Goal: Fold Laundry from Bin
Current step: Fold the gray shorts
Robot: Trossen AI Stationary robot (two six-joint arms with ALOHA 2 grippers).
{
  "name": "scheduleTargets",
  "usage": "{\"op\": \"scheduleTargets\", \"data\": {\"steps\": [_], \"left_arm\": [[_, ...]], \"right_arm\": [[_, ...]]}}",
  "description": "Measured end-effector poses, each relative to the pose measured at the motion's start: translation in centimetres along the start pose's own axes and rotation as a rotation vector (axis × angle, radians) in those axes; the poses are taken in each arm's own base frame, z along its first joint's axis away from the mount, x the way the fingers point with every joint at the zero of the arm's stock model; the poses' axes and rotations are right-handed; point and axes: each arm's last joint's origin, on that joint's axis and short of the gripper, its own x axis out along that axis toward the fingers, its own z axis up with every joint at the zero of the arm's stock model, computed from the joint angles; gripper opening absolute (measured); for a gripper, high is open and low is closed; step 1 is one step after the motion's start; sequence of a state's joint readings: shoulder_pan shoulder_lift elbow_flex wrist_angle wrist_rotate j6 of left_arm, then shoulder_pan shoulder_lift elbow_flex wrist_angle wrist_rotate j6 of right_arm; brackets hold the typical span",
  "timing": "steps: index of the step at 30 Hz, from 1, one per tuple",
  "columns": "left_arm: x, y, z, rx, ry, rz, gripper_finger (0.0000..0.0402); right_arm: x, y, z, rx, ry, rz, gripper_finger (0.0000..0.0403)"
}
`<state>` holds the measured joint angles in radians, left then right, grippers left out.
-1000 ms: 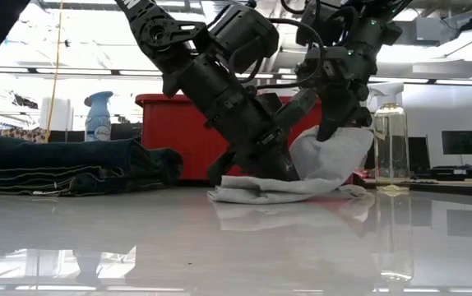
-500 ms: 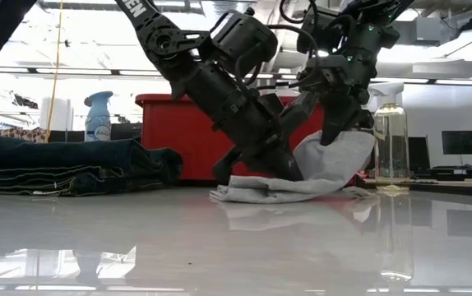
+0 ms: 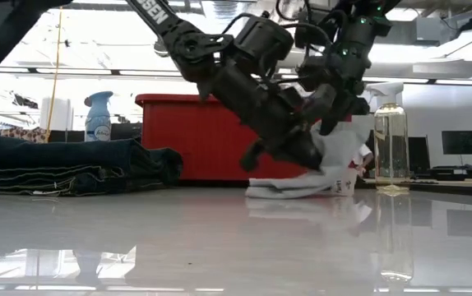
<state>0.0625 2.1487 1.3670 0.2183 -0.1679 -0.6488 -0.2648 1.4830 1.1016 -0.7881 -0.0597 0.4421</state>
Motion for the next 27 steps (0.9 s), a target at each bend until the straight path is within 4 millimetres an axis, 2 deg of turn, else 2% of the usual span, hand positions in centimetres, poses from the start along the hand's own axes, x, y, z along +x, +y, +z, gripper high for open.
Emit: {"op": "scheduleTargets", "data": {"steps": [4, 11, 16, 20, 27], "left_arm": [[-0.2, 0.2, 1.0, 0.03, 0.007, 0.041, 0.0], [-2.4, 0.5, 1.5, 0.124, 0.189, 0.048, 0.0], [-3.5, 1.0, -0.2, 0.257, 0.365, 0.091, 0.0], [-3.5, 1.6, -1.8, 0.283, 0.374, 0.07, 0.0], [-2.9, 1.8, -2.7, 0.276, 0.33, 0.04, 0.0]], "right_arm": [[0.2, -0.7, 0.1, 0.003, 0.001, -0.022, 0.0022], [0.1, -1.5, 0.4, -0.003, -0.002, -0.034, 0.0022], [0.1, -1.9, 0.7, 0.013, -0.012, -0.038, 0.0022], [0.1, -1.9, 0.8, 0.016, -0.02, -0.035, 0.0022], [0.1, -1.9, 0.9, 0.05, -0.032, -0.027, 0.0022]]}}
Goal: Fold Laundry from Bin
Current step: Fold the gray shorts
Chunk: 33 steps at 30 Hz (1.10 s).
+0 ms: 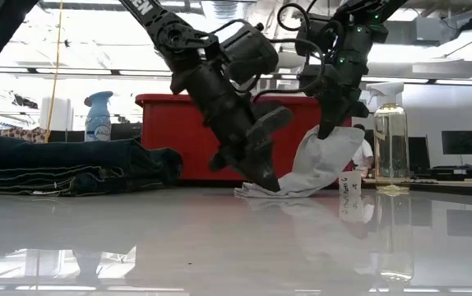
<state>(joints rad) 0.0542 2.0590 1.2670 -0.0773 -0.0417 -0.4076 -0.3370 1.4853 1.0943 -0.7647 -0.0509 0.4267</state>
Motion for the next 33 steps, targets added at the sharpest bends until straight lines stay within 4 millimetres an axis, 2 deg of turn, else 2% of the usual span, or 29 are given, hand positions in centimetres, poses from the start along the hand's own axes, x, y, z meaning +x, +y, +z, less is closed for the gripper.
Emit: {"op": "scheduleTargets", "data": {"steps": [13, 20, 29, 33], "left_arm": [[0.1, -0.4, 0.4, 0.006, -0.055, -0.027, 0.0], [0.2, -0.6, 0.3, 0.006, -0.075, -0.017, 0.0], [0.2, -0.7, 0.1, 0.019, -0.071, -0.025, 0.0], [-1.9, -0.9, 0.8, 0.047, -0.036, -0.025, 0.0]], "right_arm": [[1.5, 1.1, 1.0, 0.038, -0.025, 0.156, 0.0022], [2.8, 1.6, 1.1, 0.028, 0.035, 0.249, 0.0022], [2.7, 2.0, 1.2, -0.027, 0.039, 0.341, 0.0022], [2.6, 2.0, 1.4, -0.047, 0.027, 0.359, 0.0022]]}}
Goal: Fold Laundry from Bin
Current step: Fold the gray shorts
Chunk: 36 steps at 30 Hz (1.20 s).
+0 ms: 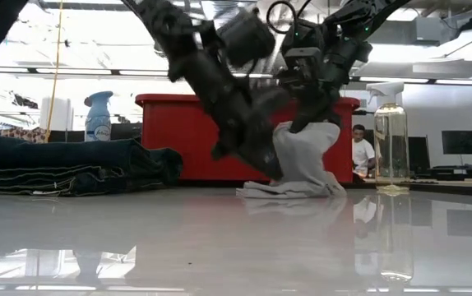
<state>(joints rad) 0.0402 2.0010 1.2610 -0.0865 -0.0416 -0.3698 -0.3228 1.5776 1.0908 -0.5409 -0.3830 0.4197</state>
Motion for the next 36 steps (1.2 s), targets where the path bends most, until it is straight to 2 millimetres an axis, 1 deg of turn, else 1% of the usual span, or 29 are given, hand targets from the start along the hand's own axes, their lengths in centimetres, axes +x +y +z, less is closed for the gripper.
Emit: {"op": "scheduleTargets", "data": {"steps": [3, 6, 10, 13, 15, 18, 20, 25, 28, 31, 36], "left_arm": [[-1.8, -0.1, 0.3, 0.086, 0.04, 0.015, 0.0], [-2.6, 0.1, 0.1, 0.172, 0.095, 0.033, 0.0], [-3.5, 1.0, -0.4, 0.191, 0.193, 0.088, 0.0], [-3.3, 1.7, -1.2, 0.202, 0.242, 0.109, 0.0], [-2.9, 1.9, -1.5, 0.199, 0.194, 0.089, 0.0], [-2.2, 2.2, -2.7, 0.158, 0.149, 0.075, 0.0], [-1.9, 2.2, -3.2, 0.121, 0.107, 0.051, 0.0], [-1.3, 1.7, -4.4, 0.061, 0.065, -0.004, 0.0], [-1.2, 1.3, -4.3, 0.059, 0.03, -0.022, 0.0], [-1.1, 1.2, -4.1, 0.049, -0.012, -0.004, 0.0], [-1.1, 1.3, -3.8, 0.028, -0.046, 0.003, 0.0]], "right_arm": [[-0.1, 0.0, 0.1, -0.006, -0.01, 0.003, 0.0022], [-0.1, 0.0, 0.0, -0.011, -0.003, -0.002, 0.0022], [-0.1, -0.1, 0.0, -0.011, -0.005, -0.004, 0.0022], [-0.1, -0.2, 0.1, -0.007, -0.005, -0.007, 0.0022], [-0.1, -0.2, 0.1, -0.006, -0.007, -0.01, 0.0022], [-0.1, -0.2, 0.0, -0.004, -0.001, -0.013, 0.0022], [-0.1, -0.2, 0.0, -0.004, -0.001, -0.013, 0.0022], [-0.2, -0.5, 0.1, -0.007, -0.003, -0.024, 0.0022], [-0.4, -0.9, 0.3, 0.002, -0.002, -0.012, 0.0022], [-0.5, -1.0, 0.4, 0.005, -0.007, 0.01, 0.0022], [-0.3, -0.5, 0.3, -0.017, -0.008, 0.024, 0.0022]]}}
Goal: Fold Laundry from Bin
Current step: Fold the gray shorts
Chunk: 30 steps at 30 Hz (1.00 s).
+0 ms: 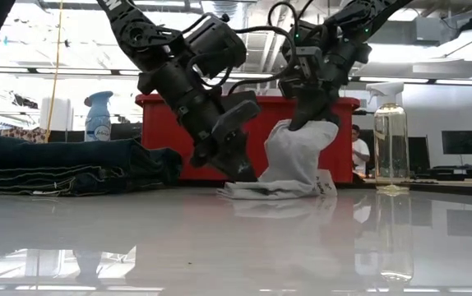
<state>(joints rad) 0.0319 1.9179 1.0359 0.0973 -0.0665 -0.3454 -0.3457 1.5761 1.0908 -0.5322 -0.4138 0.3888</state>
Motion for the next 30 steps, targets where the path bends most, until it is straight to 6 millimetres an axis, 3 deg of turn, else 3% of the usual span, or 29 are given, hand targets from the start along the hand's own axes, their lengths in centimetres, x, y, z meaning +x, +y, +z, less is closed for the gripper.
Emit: {"op": "scheduleTargets", "data": {"steps": [10, 17, 30], "left_arm": [[-0.2, 0.1, 0.0, -0.017, 0.005, 0.015, 0.0], [-3.7, 0.8, 1.0, 0.072, 0.1, 0.159, 0.0], [-0.2, -1.0, -1.1, 0.11, 0.117, 0.031, 0.0]], "right_arm": [[2.2, -0.2, -0.1, -0.004, 0.031, -0.031, 0.0022], [1.7, -1.0, -0.1, -0.004, 0.04, -0.064, 0.0022], [1.5, -1.4, -0.2, -0.005, 0.059, -0.079, 0.0022]]}}
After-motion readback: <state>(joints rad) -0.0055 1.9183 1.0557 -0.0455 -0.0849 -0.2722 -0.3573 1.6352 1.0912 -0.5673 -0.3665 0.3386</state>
